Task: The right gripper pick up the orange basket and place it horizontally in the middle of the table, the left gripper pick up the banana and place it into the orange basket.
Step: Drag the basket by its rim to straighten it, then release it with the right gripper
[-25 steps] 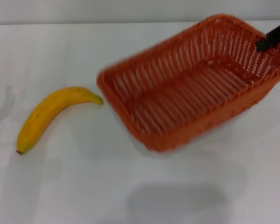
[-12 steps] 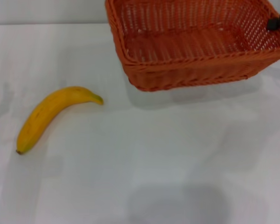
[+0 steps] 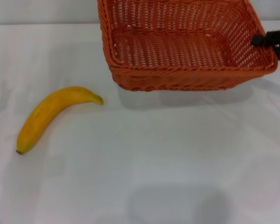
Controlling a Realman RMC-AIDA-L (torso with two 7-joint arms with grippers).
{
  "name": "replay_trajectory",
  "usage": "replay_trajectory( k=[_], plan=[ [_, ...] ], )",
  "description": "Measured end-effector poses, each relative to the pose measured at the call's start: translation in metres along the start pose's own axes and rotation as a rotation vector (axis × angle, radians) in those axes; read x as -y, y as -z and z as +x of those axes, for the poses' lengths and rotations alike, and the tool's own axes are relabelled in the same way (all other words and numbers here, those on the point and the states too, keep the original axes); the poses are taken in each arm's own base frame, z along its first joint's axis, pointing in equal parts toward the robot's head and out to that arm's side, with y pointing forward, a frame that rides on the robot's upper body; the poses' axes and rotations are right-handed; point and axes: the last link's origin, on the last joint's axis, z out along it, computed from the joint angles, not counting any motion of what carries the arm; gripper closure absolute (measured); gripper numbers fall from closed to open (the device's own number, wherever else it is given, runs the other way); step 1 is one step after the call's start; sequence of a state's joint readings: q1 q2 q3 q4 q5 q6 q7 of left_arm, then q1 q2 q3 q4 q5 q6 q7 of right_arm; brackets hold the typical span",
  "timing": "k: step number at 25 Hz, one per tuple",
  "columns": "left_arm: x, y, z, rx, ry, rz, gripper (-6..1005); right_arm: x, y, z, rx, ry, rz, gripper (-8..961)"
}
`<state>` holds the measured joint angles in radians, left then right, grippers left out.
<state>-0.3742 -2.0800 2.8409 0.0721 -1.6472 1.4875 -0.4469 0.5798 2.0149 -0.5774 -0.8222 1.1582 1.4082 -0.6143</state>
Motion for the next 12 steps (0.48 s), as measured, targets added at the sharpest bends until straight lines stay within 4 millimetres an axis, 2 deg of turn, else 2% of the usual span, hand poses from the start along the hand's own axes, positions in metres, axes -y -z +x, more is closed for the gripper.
replay_trajectory(
  k=[1,4,12],
  plan=[
    [0.001,0.001,0.001,-0.009,0.0,0.003,125,0.012,-0.001,0.01,0.039,-0.07,-0.04,779],
    [0.004,0.005,0.006,-0.039,0.0,0.013,125,0.025,-0.001,0.022,0.072,-0.124,-0.056,779],
    [0.005,0.006,0.009,-0.054,-0.001,0.018,126,0.033,-0.006,0.039,0.08,-0.129,-0.087,779]
  ],
)
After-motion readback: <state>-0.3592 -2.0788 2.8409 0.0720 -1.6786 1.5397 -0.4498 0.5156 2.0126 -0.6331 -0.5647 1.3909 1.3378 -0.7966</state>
